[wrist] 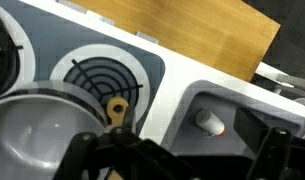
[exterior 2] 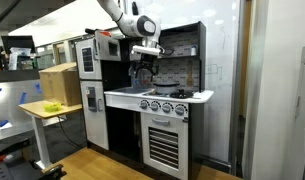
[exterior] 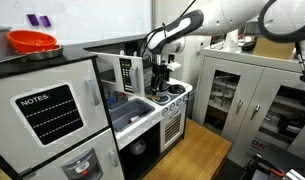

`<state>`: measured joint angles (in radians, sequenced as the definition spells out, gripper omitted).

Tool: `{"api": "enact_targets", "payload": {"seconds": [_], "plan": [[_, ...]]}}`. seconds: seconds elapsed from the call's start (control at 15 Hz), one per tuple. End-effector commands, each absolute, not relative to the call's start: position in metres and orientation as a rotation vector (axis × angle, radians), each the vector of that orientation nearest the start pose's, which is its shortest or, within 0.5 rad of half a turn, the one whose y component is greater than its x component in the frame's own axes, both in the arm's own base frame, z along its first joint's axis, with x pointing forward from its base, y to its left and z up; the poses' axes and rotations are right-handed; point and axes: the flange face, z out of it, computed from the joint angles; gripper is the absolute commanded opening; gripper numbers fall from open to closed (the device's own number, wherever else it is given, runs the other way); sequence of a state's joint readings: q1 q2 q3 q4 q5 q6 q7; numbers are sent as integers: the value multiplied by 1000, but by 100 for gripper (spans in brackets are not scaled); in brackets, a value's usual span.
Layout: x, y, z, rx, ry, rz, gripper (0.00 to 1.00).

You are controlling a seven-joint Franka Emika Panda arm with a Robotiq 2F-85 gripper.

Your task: Remove the black lid from the grey pot, place the white and red shaker inside the sink

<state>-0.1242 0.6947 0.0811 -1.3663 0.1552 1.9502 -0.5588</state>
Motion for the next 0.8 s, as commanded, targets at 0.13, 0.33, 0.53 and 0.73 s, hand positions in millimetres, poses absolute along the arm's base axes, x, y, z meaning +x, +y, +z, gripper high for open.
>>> {"api": "enact_targets", "payload": {"seconds": [0.13,0.33,0.53,0.73], "plan": [[678,-41,330,-2843,-437,309,100],[659,-43,348,-2844,-335,407,100],[644,-41,369,-2884,-230,415,100],[634,-36,384,-2929,-143,388,100]]}}
